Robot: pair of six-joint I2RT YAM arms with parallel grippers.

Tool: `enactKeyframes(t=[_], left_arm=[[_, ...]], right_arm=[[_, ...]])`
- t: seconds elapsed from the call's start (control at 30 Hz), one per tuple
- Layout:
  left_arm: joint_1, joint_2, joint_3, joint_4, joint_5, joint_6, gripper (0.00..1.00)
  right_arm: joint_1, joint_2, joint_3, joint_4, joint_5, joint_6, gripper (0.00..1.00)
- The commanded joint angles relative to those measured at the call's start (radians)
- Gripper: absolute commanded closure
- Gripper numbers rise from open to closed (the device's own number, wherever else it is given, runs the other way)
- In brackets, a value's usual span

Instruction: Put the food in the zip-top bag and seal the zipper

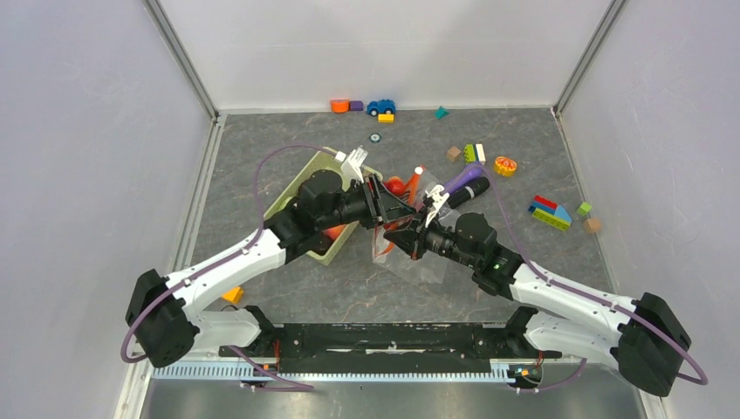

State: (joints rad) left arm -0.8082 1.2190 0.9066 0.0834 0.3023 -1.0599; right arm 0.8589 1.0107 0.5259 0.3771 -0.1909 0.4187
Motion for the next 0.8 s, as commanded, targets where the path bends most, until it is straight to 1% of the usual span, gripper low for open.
enactKeyframes(t=[0.0,0.13,0.3,0.4,0.53,0.57,0.67,0.77], left_arm=[[-0.008,-0.08,0.107,-0.026,0.082,0.159,0.98],[-0.008,-0.124,0.161,-0.12,0.028,0.181,0.98],[-0.008,-0.136,0.191,-0.148,0.011,0.144,0.98],[-0.008,-0.128,0.172,-0.14,-0.023,0.085,0.98],[-0.008,-0.109,0.095,0.031,-0.033,-0.034,0.98],[-0.008,-0.105,0.086,0.049,-0.046,-0.045,0.98],[-0.008,-0.106,0.046,0.086,-0.117,-0.079,0.98],[-0.008,-0.111,-0.05,0.231,-0.177,-0.152,0.98]], right_arm=[[-0.007,-0.008,-0.03,-0.029,-0.003,-0.076,1.0],[-0.008,-0.029,-0.047,-0.047,0.021,-0.105,1.0],[-0.012,-0.015,-0.05,-0.059,0.048,-0.129,1.0],[-0.012,0.0,-0.055,-0.028,0.019,-0.126,1.0],[-0.012,0.017,-0.055,0.026,-0.016,-0.107,1.0],[-0.012,0.019,-0.052,0.03,-0.017,-0.101,1.0],[-0.012,0.01,-0.057,0.075,-0.03,-0.071,1.0],[-0.011,0.007,-0.082,0.182,-0.092,-0.015,1.0]])
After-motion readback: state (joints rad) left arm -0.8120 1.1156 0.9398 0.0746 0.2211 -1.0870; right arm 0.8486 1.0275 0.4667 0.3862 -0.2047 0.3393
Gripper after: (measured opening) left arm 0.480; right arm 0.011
